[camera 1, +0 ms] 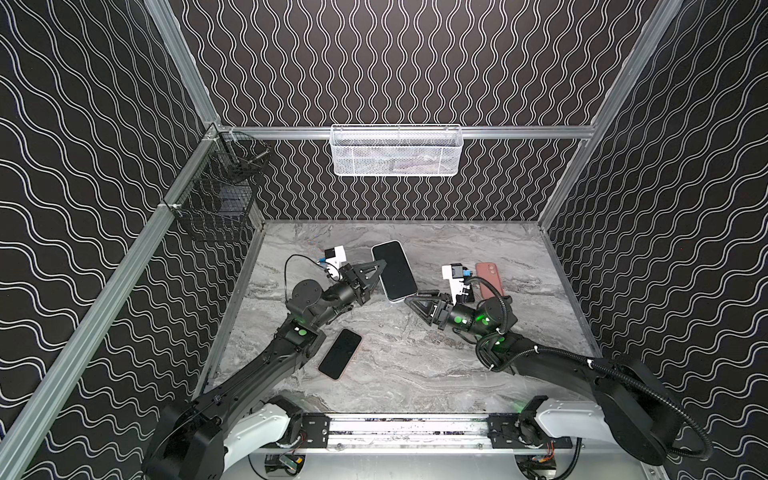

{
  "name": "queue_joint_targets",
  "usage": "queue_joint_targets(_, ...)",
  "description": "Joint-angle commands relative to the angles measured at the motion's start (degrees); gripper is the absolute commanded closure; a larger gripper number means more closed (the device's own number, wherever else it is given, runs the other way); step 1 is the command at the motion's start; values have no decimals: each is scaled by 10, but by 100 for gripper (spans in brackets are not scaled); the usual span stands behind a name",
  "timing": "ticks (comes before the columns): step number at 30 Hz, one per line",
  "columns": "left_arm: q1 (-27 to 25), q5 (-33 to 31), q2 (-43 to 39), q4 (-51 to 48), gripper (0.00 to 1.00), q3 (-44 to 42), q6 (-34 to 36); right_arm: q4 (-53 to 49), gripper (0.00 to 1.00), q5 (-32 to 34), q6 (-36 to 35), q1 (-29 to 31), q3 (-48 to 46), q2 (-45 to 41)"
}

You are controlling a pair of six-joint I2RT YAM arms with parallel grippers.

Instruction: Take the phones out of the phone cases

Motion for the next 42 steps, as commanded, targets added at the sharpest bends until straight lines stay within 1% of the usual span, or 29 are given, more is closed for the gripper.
queue_joint_targets(1,-6,22,1,53,100,11,0,33,40,-7,23,-8,6,3)
queue_joint_targets(5,-15,22,12,50,100,17,21,51,43,-37,44,-11,24,18)
queue_joint_targets(7,-22,27,30,83,100,20,20,77,46,-48,70,-10,29,31)
queue_joint_targets(10,-33,26,55,124,100,22,16,163,53,-46,125,-10,19,59)
queue_joint_targets(12,-38,25,63,120,100,24,23,219,58,-42,162,-10,14,78)
queue_joint_targets(15,-40,17,55,84,100,24,53,265,65,-34,190,-10,7,94)
queue_joint_targets(18,-40,5,33,9,100,35,99,266,68,-15,190,-10,-5,90)
queue_joint_targets(21,-40,-1,21,-25,100,42,124,253,70,-1,181,-11,-16,78)
queue_joint_targets(24,-39,-4,26,-26,100,43,125,259,72,10,183,-11,-22,73)
queue_joint_targets(30,-39,-2,60,41,100,28,90,268,78,18,198,-10,-23,67)
queue_joint_targets(34,-39,-3,60,30,100,31,100,253,81,23,193,-10,-27,53)
queue_joint_targets(36,-40,-7,56,7,100,35,115,247,83,27,192,-10,-27,49)
queue_joint_targets(42,-39,-14,58,-10,100,36,129,250,91,33,214,-9,-23,52)
